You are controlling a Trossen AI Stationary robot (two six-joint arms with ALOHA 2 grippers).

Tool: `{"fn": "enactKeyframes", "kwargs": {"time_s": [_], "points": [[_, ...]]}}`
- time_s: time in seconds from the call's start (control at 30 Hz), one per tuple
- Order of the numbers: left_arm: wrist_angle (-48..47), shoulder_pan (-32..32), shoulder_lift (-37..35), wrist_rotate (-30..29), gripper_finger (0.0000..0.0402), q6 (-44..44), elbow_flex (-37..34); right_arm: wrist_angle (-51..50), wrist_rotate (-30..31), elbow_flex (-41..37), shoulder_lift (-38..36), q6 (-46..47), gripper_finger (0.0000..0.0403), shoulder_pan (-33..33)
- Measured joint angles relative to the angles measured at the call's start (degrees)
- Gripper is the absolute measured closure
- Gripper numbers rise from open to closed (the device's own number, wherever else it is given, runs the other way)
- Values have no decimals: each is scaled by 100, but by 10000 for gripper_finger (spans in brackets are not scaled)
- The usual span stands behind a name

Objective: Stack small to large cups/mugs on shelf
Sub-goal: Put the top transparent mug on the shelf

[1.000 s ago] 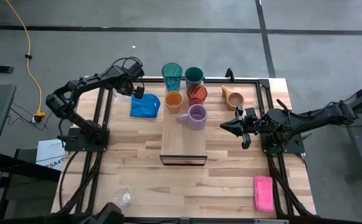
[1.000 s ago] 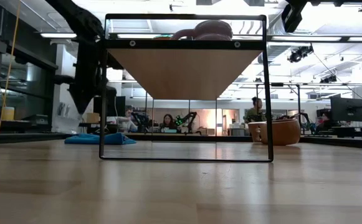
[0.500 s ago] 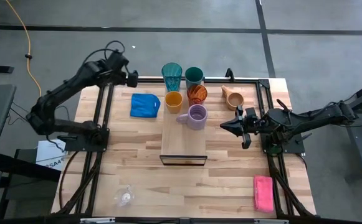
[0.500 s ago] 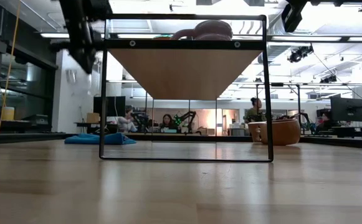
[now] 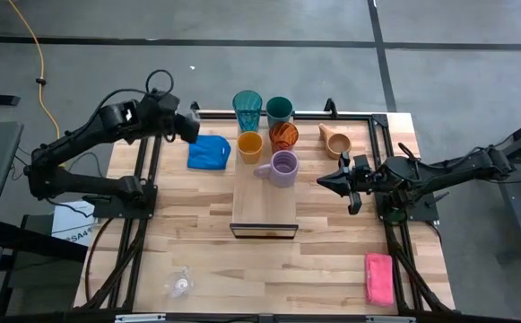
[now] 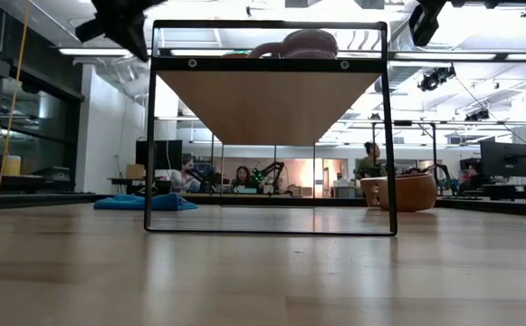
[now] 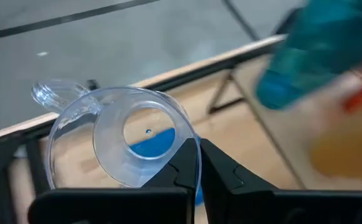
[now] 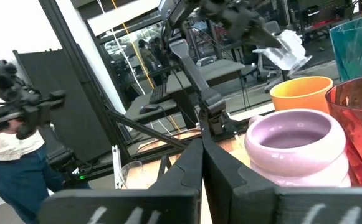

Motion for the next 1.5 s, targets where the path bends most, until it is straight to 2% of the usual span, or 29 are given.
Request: {"fn": "enactKeyframes", "kwargs": {"time_s": [0.23, 0.5, 0.7, 0.93, 1.17, 1.33, 1.5], "points": [[0, -1358, -385, -19, 401, -495, 0, 27, 0, 0, 0, 0, 402, -1], [245, -3049, -569, -419, 401, -1021, 2, 308, 1, 0, 0, 0, 402, 0], [1374, -4465, -662, -1359, 401, -1081, -288, 439, 1, 0, 0, 5, 402, 0], [2867, -5636, -1005, -1644, 401, -924, -1206, 453, 1, 0, 2, 138, 402, -2], [4807, -6290, -1219, -1593, 401, 125, -2034, 735, 1, 0, 4, 151, 402, 1], [5225, -6310, -1254, -1636, 401, 317, -2279, 1379, 1, 0, 2, 141, 402, 35], [5781, -6309, -1278, -1802, 401, 623, -2553, 1452, 1, 0, 14, 102, 403, 293]]}}
